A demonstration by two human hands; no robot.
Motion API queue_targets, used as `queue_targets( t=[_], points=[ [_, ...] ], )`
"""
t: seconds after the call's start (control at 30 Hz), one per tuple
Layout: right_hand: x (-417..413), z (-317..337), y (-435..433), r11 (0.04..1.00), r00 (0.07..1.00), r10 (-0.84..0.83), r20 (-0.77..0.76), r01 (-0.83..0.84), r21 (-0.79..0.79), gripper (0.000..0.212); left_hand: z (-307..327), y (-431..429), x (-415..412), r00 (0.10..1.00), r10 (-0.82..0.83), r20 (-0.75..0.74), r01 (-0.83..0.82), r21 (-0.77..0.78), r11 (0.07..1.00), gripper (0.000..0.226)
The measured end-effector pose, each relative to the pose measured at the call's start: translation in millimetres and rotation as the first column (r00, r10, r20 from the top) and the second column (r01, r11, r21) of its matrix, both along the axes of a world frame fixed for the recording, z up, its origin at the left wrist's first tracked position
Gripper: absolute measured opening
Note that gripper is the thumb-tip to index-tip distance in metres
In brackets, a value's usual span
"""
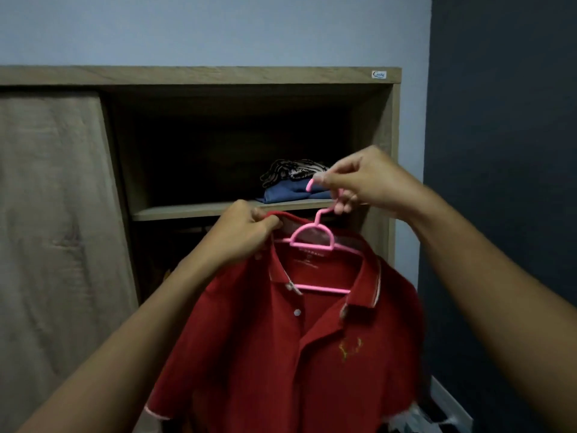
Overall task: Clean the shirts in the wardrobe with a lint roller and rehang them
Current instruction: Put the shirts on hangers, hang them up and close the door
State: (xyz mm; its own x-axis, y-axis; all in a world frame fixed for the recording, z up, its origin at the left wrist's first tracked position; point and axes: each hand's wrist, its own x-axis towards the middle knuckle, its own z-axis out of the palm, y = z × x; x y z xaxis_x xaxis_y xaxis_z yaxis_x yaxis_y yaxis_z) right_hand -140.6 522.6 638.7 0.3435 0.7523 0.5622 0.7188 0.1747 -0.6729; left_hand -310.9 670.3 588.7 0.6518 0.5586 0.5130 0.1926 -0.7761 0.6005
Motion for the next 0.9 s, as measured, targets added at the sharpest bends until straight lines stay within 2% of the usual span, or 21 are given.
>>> queue_targets(
  t=[0.03, 0.17, 0.23, 0.3, 0.37, 0.43, 0.5, 0.57, 0.67, 0.73, 0.83, 0.9],
  points=[
    [-1.7, 1.0, 5.3, 1.0, 1.0, -0.015, 0.027, 0.014, 0.011, 0.022, 1.2, 1.4, -0.8, 1.0, 0.008, 0.007, -0.009, 0.038, 0.999, 0.038],
    [-11.3, -17.0, 44.4, 0.993, 0.991, -0.032, 0.132, 0.047, -0.11, 0.024, 9.5, 5.8, -6.8, 0.997, 0.033, 0.065, -0.042, 0.143, 0.989, 0.035],
    [-9.6, -10.6, 50.0, 0.997, 0.991, -0.064, 0.115, 0.068, -0.034, 0.025, 11.8, 11.2, -15.5, 0.998, 0.035, 0.054, -0.043, 0.15, 0.988, 0.035],
    [-10.2, 0.2, 52.2, 0.996, 0.984, -0.088, 0.153, 0.082, 0.044, 0.025, 13.3, 19.1, -26.2, 0.998, 0.056, -0.026, -0.051, 0.16, 0.986, 0.04],
    [-17.4, 4.0, 57.2, 0.996, 0.976, -0.088, 0.197, 0.083, 0.031, 0.025, 13.9, 26.3, -33.7, 0.989, 0.088, -0.115, -0.064, 0.2, 0.978, 0.053],
    [-25.9, 6.2, 65.3, 0.996, 0.978, -0.076, 0.195, 0.067, 0.053, 0.025, 11.8, 36.8, -36.1, 0.982, 0.172, -0.076, -0.141, 0.301, 0.943, 0.066],
    [-32.5, 12.9, 68.0, 0.993, 0.982, -0.068, 0.174, 0.051, 0.103, 0.023, 6.7, 50.9, -37.7, 0.963, 0.27, -0.006, -0.241, 0.435, 0.868, 0.072],
    [-37.7, 19.2, 65.5, 0.99, 0.983, -0.05, 0.178, 0.025, 0.137, 0.022, -1.1, 65.4, -36.8, 0.963, 0.26, -0.071, -0.193, 0.494, 0.848, 0.07],
    [-40.1, 20.0, 64.4, 0.993, 0.977, -0.017, 0.214, -0.009, 0.12, 0.02, -12.4, 80.8, -30.6, 0.965, 0.115, -0.236, 0.0, 0.438, 0.899, 0.067],
    [-36.8, 17.8, 66.6, 0.994, 0.978, 0.003, 0.207, -0.025, 0.104, 0.02, -17.1, 84.7, -27.2, 0.975, 0.031, -0.218, 0.059, 0.398, 0.916, 0.067],
    [-18.8, 9.3, 72.3, 0.99, 0.99, 0.073, 0.119, -0.086, 0.109, 0.022, -24.7, 90.2, -26.9, 0.986, -0.008, -0.167, 0.069, 0.363, 0.929, 0.066],
    [0.0, 0.3, 69.7, 0.998, 0.977, 0.047, 0.206, -0.055, 0.035, 0.025, -29.1, 97.6, -29.9, 0.99, -0.022, -0.139, 0.069, 0.338, 0.939, 0.06]
  ],
)
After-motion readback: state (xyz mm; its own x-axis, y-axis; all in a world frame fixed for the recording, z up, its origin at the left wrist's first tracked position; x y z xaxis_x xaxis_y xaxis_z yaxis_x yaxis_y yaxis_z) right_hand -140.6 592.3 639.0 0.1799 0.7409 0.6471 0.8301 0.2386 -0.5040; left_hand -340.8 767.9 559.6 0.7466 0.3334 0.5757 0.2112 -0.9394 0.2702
